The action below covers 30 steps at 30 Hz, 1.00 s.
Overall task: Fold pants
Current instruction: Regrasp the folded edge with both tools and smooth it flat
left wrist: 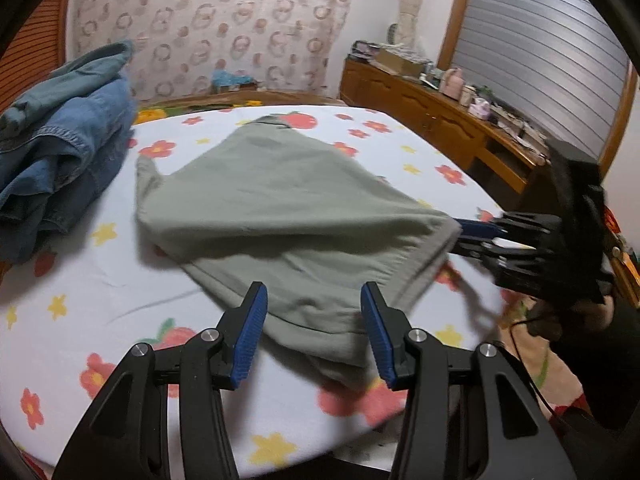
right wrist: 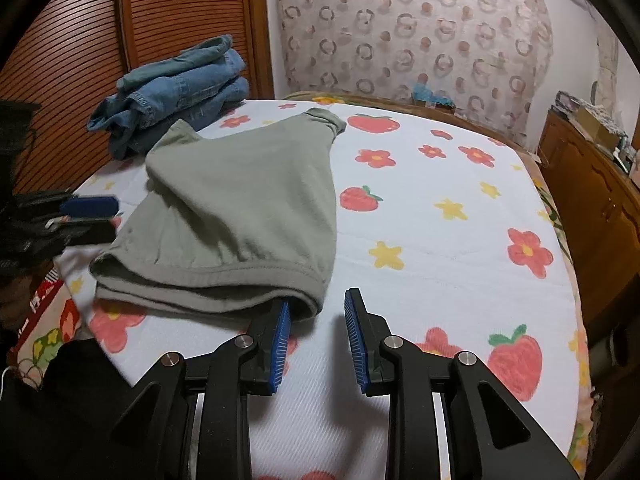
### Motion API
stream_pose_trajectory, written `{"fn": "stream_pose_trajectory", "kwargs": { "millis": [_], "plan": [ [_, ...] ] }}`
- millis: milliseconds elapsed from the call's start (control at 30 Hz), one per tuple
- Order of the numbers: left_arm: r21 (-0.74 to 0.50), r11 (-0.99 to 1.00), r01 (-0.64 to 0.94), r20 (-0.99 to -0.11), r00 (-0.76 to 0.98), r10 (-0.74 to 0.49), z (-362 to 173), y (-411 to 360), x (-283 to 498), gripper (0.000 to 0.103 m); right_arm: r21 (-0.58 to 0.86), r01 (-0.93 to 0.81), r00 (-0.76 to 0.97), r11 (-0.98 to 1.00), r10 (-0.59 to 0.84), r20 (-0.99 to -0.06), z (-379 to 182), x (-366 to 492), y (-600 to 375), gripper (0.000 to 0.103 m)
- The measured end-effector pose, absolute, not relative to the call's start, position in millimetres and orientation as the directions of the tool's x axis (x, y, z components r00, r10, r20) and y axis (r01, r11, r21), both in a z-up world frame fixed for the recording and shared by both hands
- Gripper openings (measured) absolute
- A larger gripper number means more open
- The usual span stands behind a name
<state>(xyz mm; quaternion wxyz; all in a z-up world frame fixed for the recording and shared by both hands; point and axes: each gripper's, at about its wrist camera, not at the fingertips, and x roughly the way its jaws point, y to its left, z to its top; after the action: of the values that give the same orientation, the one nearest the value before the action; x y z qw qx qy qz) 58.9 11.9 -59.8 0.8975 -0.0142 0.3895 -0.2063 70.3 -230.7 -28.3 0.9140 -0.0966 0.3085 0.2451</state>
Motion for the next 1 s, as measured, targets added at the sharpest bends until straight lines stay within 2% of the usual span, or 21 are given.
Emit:
{"fn": "stream_pose_trajectory", "kwargs": {
  "millis": [167, 200, 233, 300, 400, 533, 567, 600, 700, 800, 867, 933, 1000],
  "plan": [
    [-0.173, 0.892, 0.418, -0.710, 0.574, -0.407, -65.7, -6.0, 53.9, 0.049, -0.002, -0.497, 0.689, 0.868, 0.393, -0.609, -28.8, 74.0, -232.0, 0.028],
    [-0.172, 0.889, 0.425, -0.715, 0.567, -0.410, -67.3, -7.2, 53.0, 0.040, 0.001, -0.497, 0.688, 0.867, 0.395, -0.609, -29.0, 74.1, -232.0, 0.028],
    [-0.169, 0.887, 0.430, -0.724, 0.557, -0.408, -70.0, -8.6, 53.5, 0.027, 0.005, -0.498, 0.687, 0.867, 0.397, -0.608, -29.2, 74.4, -232.2, 0.028],
    [-0.162, 0.885, 0.437, -0.733, 0.547, -0.404, -72.5, -10.0, 52.6, 0.013, 0.008, -0.495, 0.687, 0.869, 0.398, -0.608, -29.8, 75.0, -232.1, 0.028],
    [-0.160, 0.874, 0.459, -0.724, 0.547, -0.419, -68.0, -9.4, 45.0, 0.006, 0.019, -0.492, 0.688, 0.871, 0.402, -0.604, -29.8, 76.4, -233.3, 0.028],
    [-0.145, 0.870, 0.471, -0.720, 0.553, -0.419, -59.7, -7.4, 31.5, 0.005, 0.032, -0.488, 0.692, 0.872, 0.410, -0.594, -28.4, 75.1, -237.2, 0.028],
    [-0.142, 0.871, 0.469, -0.723, 0.551, -0.415, -58.8, -6.2, 28.7, 0.005, 0.036, -0.490, 0.693, 0.871, 0.414, -0.590, -28.0, 74.3, -238.1, 0.025],
    [-0.140, 0.871, 0.471, -0.726, 0.549, -0.413, -58.6, -5.9, 27.6, 0.005, 0.036, -0.493, 0.695, 0.869, 0.418, -0.585, -27.4, 72.6, -238.5, 0.017],
    [-0.133, 0.881, 0.453, -0.730, 0.557, -0.396, -59.1, -2.1, 25.5, 0.005, 0.027, -0.514, 0.691, 0.857, 0.432, -0.580, -27.1, 66.2, -237.1, 0.008],
    [-0.135, 0.891, 0.433, -0.731, 0.564, -0.384, -59.2, 1.1, 28.8, 0.006, 0.003, -0.523, 0.688, 0.852, 0.424, -0.589, -29.3, 61.2, -233.2, 0.008],
    [-0.131, 0.896, 0.424, -0.733, 0.567, -0.376, -59.5, 2.5, 30.9, 0.013, -0.003, -0.515, 0.690, 0.857, 0.412, -0.595, -29.7, 61.0, -233.4, 0.008],
    [-0.125, 0.903, 0.410, -0.735, 0.573, -0.362, -59.3, 4.0, 32.6, 0.025, 0.007, -0.513, 0.685, 0.859, 0.414, -0.600, -28.7, 62.0, -234.8, 0.008],
    [-0.127, 0.906, 0.404, -0.732, 0.578, -0.361, -58.8, 6.2, 32.0, 0.029, 0.021, -0.513, 0.681, 0.858, 0.422, -0.598, -25.8, 60.8, -237.3, 0.008]
  ]
}}
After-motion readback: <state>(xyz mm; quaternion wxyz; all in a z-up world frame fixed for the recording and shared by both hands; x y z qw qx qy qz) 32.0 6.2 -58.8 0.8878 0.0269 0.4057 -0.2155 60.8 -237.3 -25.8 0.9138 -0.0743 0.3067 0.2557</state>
